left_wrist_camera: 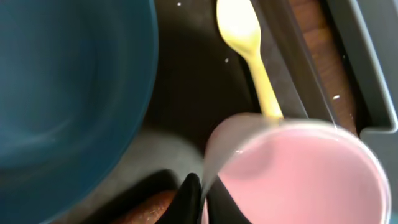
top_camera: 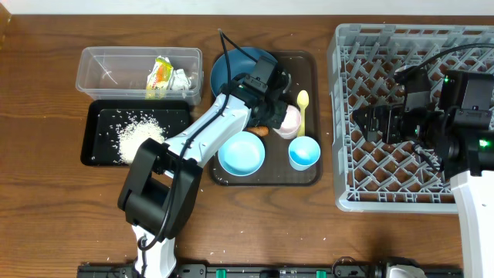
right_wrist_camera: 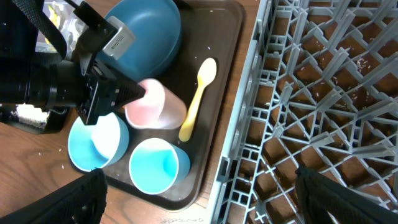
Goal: Sort waste into correct bins and load items into the dishwasher rack
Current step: 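Grasp pink cup with left gripper and lift it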
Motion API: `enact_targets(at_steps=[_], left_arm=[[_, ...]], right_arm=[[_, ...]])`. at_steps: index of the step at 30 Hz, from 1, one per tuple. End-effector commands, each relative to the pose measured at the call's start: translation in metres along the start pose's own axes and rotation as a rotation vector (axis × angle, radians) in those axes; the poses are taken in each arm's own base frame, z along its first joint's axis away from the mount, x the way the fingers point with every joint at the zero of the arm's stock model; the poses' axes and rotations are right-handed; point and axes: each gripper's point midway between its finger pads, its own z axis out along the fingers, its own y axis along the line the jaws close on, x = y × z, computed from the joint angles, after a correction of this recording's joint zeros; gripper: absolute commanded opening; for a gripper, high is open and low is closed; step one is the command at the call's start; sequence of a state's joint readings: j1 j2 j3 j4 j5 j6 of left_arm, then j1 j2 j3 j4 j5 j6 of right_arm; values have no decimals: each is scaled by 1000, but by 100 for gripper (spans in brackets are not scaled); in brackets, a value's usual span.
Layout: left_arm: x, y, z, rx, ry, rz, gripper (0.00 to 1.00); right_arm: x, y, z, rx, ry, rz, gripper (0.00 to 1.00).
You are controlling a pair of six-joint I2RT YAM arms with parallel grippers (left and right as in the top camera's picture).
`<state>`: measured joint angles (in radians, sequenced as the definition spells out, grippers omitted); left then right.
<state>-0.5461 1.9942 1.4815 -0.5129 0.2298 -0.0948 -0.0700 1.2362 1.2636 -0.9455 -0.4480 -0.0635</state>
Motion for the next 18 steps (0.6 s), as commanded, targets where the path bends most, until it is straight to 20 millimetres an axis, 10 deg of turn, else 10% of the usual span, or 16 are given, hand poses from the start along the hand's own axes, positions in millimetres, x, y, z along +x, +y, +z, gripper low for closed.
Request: enact_targets(at_steps=[1,11,18], left_arm=[[-12,0,-12,-9,-39,6,6],[-40,27,-112,113,-173,-211,6],[-48,35,-178,627,-209,-351,6]], right_arm=[[-5,-1,-5,9,-20,-17,95],[-14,5,-6,-22,-55,-8,97],[-45,48,-6,-278,-193,-46,99]])
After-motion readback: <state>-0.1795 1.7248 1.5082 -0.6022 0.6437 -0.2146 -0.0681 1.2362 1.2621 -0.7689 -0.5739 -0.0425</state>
